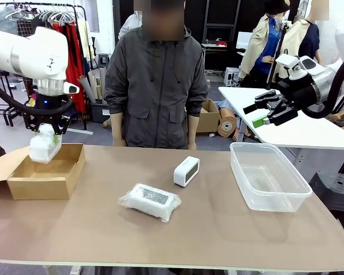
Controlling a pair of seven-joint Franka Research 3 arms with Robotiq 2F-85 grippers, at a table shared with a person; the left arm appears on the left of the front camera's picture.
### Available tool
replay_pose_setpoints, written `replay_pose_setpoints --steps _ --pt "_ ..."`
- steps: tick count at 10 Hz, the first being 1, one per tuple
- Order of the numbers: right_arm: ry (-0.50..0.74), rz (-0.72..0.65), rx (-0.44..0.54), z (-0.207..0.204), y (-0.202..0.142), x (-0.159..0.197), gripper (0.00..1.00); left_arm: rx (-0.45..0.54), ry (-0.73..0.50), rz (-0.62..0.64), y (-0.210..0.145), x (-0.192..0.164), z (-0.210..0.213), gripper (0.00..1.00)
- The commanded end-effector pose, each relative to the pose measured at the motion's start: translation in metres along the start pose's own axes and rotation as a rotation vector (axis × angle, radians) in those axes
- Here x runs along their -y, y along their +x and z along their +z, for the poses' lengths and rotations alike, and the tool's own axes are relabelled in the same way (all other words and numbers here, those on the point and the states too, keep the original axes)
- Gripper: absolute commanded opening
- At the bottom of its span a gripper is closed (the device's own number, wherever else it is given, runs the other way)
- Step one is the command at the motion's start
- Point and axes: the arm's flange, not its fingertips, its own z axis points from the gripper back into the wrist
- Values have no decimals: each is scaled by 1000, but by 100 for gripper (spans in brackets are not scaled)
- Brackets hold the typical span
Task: Separate and place wrapped and unwrapped clocks.
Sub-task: If the picked Digital clock is wrapped, place it in the Package Box ; if not, place it in the Organizing box.
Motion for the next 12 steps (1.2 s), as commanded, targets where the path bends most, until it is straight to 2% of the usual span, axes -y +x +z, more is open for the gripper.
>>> replay_pose_setpoints --steps 1,6,7,12 --pt "1 5 7 0 2 0 100 0 13 -1 4 0 7 0" --pt "1 5 7 0 2 0 100 2 1 -3 1 2 2 0" --pt "1 5 7 0 2 0 100 -25 -7 -6 6 -7 -5 0" --pt "1 5 7 0 2 0 100 24 -88 15 19 -36 -50 0"
